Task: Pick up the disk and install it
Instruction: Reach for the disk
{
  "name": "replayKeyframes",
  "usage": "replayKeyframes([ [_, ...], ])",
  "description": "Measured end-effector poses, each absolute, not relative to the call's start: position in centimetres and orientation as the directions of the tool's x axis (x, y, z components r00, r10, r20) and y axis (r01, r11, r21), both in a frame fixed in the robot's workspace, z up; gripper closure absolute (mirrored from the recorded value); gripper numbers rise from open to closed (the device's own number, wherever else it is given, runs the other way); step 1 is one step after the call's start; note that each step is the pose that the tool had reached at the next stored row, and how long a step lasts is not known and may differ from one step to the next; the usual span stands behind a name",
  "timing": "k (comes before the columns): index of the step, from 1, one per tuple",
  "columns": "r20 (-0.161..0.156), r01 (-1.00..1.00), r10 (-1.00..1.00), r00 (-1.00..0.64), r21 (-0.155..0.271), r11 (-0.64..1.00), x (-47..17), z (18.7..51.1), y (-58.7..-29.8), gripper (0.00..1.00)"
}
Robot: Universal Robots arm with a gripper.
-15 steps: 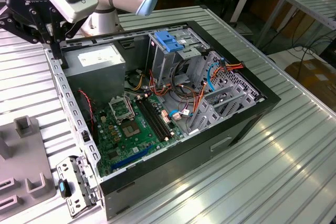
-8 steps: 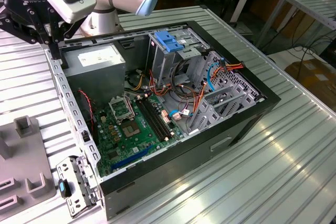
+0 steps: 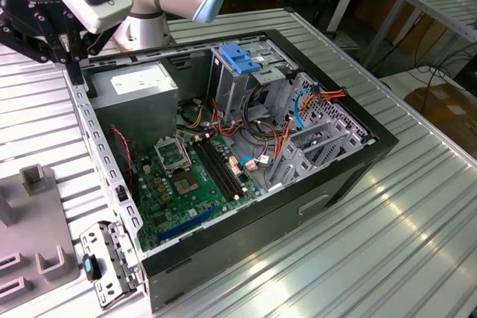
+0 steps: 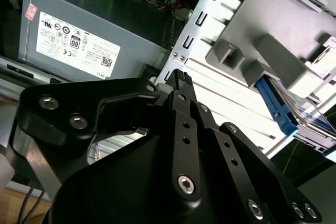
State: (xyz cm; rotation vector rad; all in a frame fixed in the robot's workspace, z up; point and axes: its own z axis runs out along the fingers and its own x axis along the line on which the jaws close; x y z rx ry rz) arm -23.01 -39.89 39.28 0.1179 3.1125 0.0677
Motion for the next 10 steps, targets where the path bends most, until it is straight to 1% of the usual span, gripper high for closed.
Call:
replayKeyframes([
  [10,-0.024,0.075,0.076,-0.997,0.044,0.996,-23.42,39.29,-39.89,0.89],
])
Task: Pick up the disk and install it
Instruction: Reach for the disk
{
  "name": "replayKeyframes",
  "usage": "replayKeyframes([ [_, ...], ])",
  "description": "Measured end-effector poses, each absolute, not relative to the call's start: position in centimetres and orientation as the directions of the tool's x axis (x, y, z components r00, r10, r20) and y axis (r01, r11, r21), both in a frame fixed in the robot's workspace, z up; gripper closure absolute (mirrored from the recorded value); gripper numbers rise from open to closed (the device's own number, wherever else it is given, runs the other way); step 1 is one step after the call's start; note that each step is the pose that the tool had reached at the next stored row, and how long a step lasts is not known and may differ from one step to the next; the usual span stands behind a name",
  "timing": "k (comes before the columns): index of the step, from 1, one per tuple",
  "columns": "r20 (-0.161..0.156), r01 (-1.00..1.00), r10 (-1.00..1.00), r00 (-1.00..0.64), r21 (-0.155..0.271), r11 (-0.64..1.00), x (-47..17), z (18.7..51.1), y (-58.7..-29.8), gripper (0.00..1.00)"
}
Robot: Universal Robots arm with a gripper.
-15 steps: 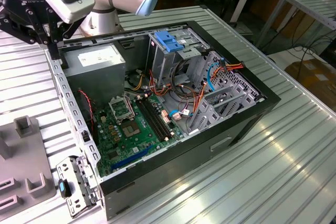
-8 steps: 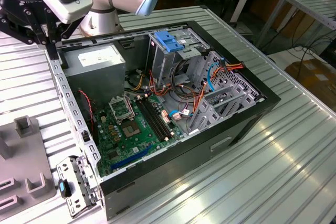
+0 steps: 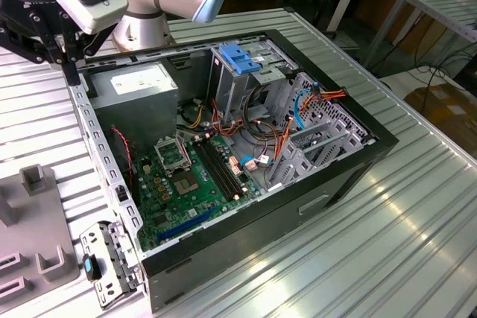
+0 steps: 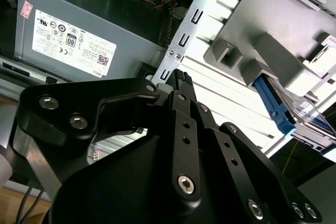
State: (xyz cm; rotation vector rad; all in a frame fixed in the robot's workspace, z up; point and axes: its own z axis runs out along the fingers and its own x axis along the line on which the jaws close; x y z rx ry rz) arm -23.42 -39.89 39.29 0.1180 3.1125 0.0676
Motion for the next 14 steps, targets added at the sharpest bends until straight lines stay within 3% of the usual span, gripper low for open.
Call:
replayKeyframes([
  [14,-0.024,0.075,0.076,-0.997,0.044,0.996,-24.12,39.28,-39.9,0.89],
])
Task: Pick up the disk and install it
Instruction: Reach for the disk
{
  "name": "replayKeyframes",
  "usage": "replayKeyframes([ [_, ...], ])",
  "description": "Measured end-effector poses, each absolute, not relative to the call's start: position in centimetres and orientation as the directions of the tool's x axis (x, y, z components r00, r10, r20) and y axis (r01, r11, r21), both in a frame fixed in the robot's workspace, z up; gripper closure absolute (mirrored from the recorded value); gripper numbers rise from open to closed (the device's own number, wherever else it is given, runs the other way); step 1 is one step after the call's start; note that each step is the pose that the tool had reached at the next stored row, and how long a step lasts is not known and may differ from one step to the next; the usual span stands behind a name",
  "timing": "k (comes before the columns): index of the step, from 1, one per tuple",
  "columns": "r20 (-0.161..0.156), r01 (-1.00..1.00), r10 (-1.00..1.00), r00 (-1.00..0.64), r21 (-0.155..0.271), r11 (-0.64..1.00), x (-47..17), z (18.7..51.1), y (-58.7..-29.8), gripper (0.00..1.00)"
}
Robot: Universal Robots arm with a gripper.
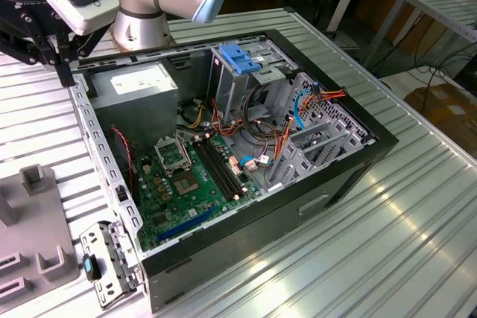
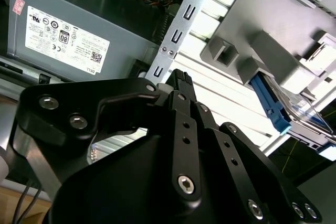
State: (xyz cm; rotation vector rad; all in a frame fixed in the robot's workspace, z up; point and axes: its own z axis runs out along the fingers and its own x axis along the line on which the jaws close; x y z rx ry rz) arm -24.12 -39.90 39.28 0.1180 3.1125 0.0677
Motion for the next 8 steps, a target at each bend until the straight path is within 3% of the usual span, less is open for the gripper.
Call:
replayKeyframes([
  [8,-0.024,0.075,0.076,-0.997,0.044,0.996,-24.43,39.28,-39.89,0.89],
])
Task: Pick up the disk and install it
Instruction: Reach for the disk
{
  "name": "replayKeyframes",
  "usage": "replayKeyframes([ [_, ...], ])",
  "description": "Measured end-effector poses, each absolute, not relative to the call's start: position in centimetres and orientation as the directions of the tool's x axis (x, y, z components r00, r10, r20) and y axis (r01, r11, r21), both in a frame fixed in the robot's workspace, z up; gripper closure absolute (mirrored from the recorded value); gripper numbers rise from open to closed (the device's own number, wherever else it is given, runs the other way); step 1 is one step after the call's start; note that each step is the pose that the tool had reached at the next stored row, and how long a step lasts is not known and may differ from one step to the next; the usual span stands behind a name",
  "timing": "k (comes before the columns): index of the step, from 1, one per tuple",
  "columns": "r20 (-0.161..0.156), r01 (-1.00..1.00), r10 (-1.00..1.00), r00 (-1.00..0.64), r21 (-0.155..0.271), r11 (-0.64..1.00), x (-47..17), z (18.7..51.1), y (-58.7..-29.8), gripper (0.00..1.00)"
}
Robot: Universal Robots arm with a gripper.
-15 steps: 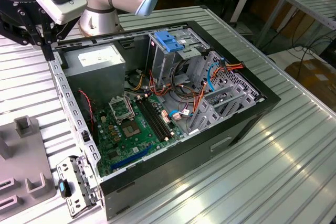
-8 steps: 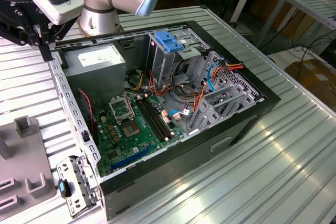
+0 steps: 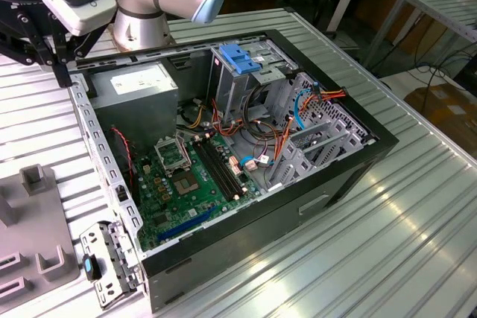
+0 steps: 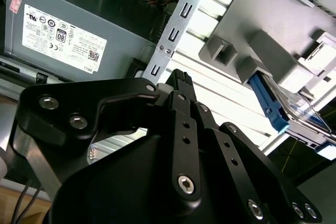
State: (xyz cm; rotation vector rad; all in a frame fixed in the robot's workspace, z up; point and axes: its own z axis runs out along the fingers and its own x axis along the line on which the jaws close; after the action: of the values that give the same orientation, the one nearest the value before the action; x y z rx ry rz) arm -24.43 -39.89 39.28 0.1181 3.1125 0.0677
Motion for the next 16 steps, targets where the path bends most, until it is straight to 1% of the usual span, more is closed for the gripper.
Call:
replayKeyframes([
  [16,-0.024,0.075,0.076,-0.997,0.044,0.996,-25.23,39.28,-39.89,0.89],
])
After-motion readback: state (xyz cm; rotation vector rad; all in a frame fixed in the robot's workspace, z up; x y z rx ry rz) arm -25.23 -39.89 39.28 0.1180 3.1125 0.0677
